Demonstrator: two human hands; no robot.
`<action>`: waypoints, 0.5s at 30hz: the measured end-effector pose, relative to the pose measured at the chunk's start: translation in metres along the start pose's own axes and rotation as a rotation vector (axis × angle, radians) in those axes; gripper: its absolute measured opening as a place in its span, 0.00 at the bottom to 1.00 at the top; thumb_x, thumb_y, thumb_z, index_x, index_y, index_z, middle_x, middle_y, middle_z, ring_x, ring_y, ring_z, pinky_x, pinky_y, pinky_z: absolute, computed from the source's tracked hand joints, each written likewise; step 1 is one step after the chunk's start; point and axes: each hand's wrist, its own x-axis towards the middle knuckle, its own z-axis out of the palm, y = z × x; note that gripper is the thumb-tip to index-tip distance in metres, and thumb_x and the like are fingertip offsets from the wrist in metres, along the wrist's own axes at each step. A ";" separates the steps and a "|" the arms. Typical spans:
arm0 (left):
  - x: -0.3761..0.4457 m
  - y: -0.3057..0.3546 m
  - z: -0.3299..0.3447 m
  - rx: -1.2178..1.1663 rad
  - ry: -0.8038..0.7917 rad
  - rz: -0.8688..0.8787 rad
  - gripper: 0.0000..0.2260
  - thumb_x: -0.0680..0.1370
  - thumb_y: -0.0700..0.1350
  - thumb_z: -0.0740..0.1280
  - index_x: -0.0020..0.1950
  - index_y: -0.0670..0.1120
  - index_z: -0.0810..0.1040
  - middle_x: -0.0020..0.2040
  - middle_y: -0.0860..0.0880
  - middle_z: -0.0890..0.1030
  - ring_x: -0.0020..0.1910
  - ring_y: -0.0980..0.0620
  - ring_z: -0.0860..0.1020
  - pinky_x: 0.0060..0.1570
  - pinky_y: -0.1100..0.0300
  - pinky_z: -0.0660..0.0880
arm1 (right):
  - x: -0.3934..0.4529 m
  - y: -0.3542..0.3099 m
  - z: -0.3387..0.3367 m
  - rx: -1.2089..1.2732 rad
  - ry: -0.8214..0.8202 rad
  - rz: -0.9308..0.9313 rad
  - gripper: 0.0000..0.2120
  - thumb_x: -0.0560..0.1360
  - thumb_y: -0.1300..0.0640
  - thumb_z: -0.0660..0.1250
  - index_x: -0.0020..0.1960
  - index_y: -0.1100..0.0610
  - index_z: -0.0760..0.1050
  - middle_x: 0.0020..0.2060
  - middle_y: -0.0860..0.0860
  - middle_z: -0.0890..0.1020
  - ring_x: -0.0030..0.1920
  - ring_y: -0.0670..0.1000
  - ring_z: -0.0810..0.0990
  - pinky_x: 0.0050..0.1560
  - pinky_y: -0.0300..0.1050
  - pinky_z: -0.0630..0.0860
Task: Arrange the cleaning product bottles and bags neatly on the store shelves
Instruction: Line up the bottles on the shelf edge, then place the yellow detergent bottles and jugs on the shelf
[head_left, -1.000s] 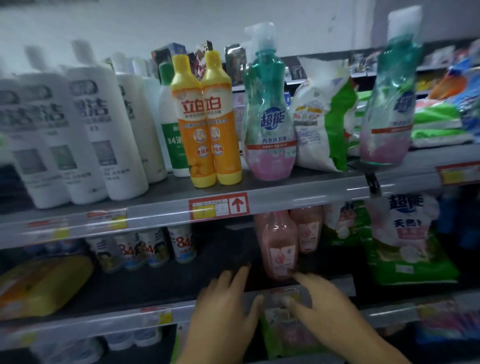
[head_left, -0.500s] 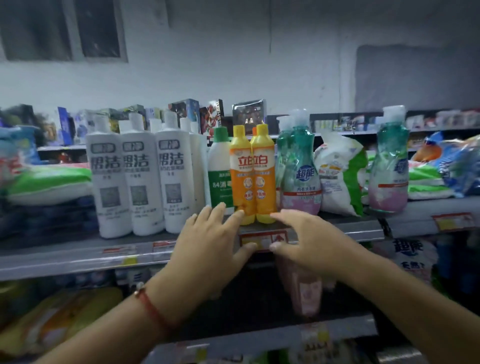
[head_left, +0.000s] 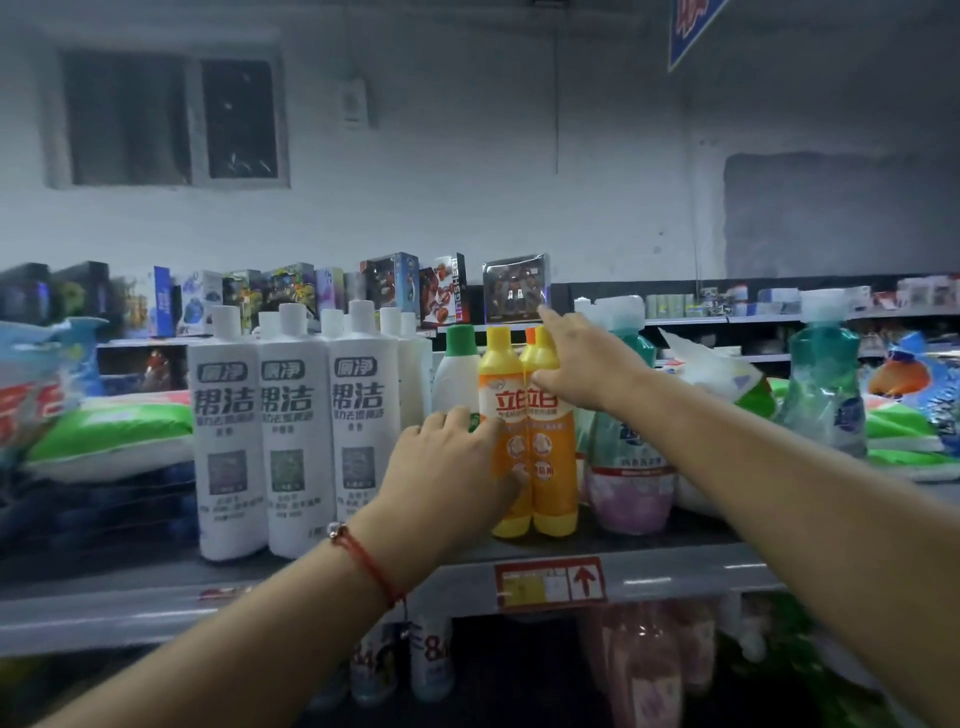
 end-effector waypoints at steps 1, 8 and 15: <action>0.002 0.002 0.001 -0.006 -0.005 -0.006 0.29 0.81 0.65 0.58 0.78 0.53 0.62 0.74 0.45 0.68 0.73 0.44 0.68 0.69 0.47 0.68 | 0.001 0.002 0.004 0.027 0.010 -0.004 0.37 0.77 0.48 0.69 0.80 0.52 0.56 0.66 0.57 0.76 0.59 0.56 0.79 0.57 0.55 0.80; 0.006 0.006 0.011 -0.082 0.112 -0.017 0.30 0.80 0.65 0.59 0.79 0.56 0.58 0.74 0.50 0.69 0.71 0.47 0.69 0.67 0.51 0.69 | -0.042 0.012 0.004 0.531 0.163 -0.161 0.33 0.73 0.55 0.76 0.71 0.48 0.62 0.56 0.51 0.77 0.49 0.53 0.82 0.47 0.54 0.84; -0.012 0.018 0.033 -0.918 0.077 0.023 0.32 0.72 0.69 0.66 0.75 0.66 0.63 0.65 0.61 0.76 0.60 0.60 0.79 0.59 0.53 0.80 | -0.089 0.008 -0.038 0.869 0.224 -0.317 0.31 0.73 0.60 0.76 0.68 0.43 0.65 0.61 0.44 0.75 0.57 0.49 0.81 0.49 0.42 0.84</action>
